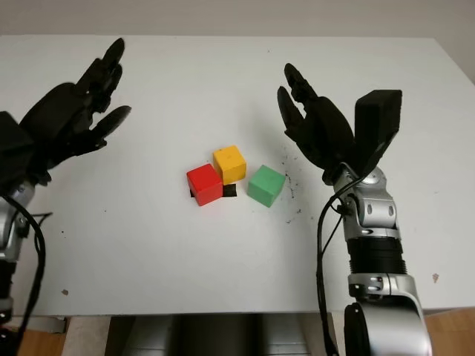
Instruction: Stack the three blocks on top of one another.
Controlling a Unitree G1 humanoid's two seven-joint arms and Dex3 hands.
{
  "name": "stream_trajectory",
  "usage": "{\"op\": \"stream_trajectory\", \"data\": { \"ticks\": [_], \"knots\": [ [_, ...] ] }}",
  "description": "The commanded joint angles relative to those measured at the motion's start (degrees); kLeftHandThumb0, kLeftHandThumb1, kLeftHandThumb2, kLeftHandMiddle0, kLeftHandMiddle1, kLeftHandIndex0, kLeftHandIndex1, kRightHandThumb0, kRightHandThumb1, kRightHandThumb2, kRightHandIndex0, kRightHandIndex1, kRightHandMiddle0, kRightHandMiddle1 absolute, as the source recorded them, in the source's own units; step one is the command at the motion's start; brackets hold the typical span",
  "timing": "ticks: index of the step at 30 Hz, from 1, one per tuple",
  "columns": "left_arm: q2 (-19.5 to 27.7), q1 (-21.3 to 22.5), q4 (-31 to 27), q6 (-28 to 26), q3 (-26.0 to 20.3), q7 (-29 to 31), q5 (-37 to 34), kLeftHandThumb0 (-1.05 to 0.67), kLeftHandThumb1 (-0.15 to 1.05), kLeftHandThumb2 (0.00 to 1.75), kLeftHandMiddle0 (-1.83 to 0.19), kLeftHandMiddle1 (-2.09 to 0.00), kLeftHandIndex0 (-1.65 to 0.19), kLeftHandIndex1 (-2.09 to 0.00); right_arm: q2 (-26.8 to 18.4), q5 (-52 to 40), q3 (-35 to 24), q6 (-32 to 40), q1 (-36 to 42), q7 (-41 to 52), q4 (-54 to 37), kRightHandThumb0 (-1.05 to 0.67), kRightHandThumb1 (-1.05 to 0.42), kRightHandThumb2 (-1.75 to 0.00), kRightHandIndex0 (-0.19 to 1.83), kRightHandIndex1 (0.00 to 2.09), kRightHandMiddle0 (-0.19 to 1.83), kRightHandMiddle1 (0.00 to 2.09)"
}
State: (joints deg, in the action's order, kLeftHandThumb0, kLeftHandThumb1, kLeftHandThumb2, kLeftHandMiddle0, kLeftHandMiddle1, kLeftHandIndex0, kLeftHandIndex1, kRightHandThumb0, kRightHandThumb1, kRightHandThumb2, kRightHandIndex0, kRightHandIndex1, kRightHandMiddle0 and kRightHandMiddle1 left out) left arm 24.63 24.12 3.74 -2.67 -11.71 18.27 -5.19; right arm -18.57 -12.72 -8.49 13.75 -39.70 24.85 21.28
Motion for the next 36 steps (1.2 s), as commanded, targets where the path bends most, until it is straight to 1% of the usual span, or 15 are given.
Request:
{"op": "stream_trajectory", "data": {
  "ticks": [1,3,6,8,11,15,18,20,23,24,27,31,33,36],
  "knots": [
    [-2.71,-3.03,-1.63,1.09,-1.28,-2.35,-1.37,-0.87,1.05,0.53,0.19,0.00,0.19,0.00,-1.90,1.37,0.51,-0.99,-2.40,-0.02,0.39,-0.51,-1.05,-0.40,-0.16,0.05,-0.12,0.07],
    [-4.28,-5.21,-2.40,1.29,-1.72,-3.89,-2.11,-0.86,1.05,0.56,0.19,0.00,0.19,0.00,-2.87,2.92,1.03,-1.60,-3.42,-0.20,0.99,-0.56,-1.05,-0.23,-0.13,0.07,-0.08,0.09],
    [-6.14,-7.06,-2.40,2.64,-2.08,-5.68,-2.78,-0.83,1.05,0.58,0.19,0.00,0.19,0.00,-4.38,6.72,2.88,-4.68,-4.45,-0.82,1.54,-0.60,-1.04,-0.12,-0.06,0.09,-0.03,0.11],
    [-7.08,-8.13,-2.73,3.54,-1.93,-6.92,-2.48,-0.82,1.05,0.60,0.19,0.00,0.19,0.00,-5.36,8.11,3.77,-6.55,-5.34,0.24,2.10,-0.60,-1.04,-0.09,-0.07,0.09,-0.05,0.10],
    [-8.29,-9.87,-2.93,5.05,-1.68,-8.24,-2.22,-0.83,1.05,0.61,0.19,0.00,0.19,0.00,-6.81,10.16,5.06,-9.13,-7.12,1.72,3.34,-0.55,-0.99,-0.05,-0.06,0.09,-0.03,0.11],
    [-8.71,-11.46,-2.42,6.92,-1.18,-7.94,-2.11,-0.81,1.05,0.64,0.19,0.00,0.19,0.00,-8.98,17.36,9.23,-12.85,-9.22,0.65,3.70,-0.63,-0.91,-0.03,0.01,0.12,0.04,0.16],
    [-9.86,-11.99,-2.53,7.21,-1.22,-8.65,-2.58,-0.80,1.05,0.63,0.19,0.00,0.19,0.00,-10.33,21.76,11.73,-16.55,-10.33,0.11,3.64,-0.62,-0.87,-0.03,0.03,0.12,0.08,0.17],
    [-10.46,-12.18,-2.93,7.06,-1.02,-9.44,-2.11,-0.81,1.05,0.62,0.19,0.00,0.19,0.00,-11.39,25.41,13.86,-20.29,-11.10,-0.44,4.06,-0.63,-0.84,-0.03,0.07,0.14,0.11,0.20],
    [-10.69,-12.24,-3.29,6.77,-0.72,-10.02,-1.54,-0.80,1.05,0.63,0.19,0.00,0.19,0.00,-13.15,30.14,16.56,-25.30,-11.75,-0.87,4.67,-0.66,-0.85,-0.04,0.09,0.15,0.12,0.22],
    [-10.68,-12.27,-3.40,6.62,-0.66,-10.15,-1.47,-0.80,1.05,0.64,0.19,0.00,0.19,0.00,-13.58,31.50,17.22,-26.74,-11.81,-1.19,4.75,-0.68,-0.84,-0.04,0.13,0.17,0.14,0.24],
    [-10.80,-12.34,-3.52,6.60,-0.62,-10.43,-1.62,-0.79,1.05,0.65,0.19,0.00,0.19,0.00,-14.46,33.58,18.88,-30.74,-11.31,-0.42,4.96,-0.65,-0.83,-0.04,0.15,0.17,0.13,0.25],
    [-10.98,-12.68,-4.32,6.02,-0.41,-10.95,-1.44,-0.77,1.05,0.66,0.19,0.00,0.19,0.00,-15.12,36.27,20.75,-33.14,-11.23,-0.05,5.20,-0.63,-0.81,-0.04,0.15,0.15,0.11,0.24],
    [-10.78,-12.39,-4.21,5.80,-0.23,-11.06,-1.14,-0.76,1.05,0.66,0.19,0.00,0.19,0.00,-15.00,37.41,21.85,-32.81,-10.99,0.87,4.34,-0.62,-0.80,-0.05,0.12,0.12,0.10,0.21],
    [-11.17,-12.39,-4.28,5.63,-0.03,-11.51,-1.11,-0.76,1.05,0.63,0.19,0.00,0.19,0.00,-15.29,41.16,23.76,-33.88,-10.67,-0.06,2.93,-0.65,-0.81,-0.05,0.13,0.11,0.14,0.20]
  ]
}}
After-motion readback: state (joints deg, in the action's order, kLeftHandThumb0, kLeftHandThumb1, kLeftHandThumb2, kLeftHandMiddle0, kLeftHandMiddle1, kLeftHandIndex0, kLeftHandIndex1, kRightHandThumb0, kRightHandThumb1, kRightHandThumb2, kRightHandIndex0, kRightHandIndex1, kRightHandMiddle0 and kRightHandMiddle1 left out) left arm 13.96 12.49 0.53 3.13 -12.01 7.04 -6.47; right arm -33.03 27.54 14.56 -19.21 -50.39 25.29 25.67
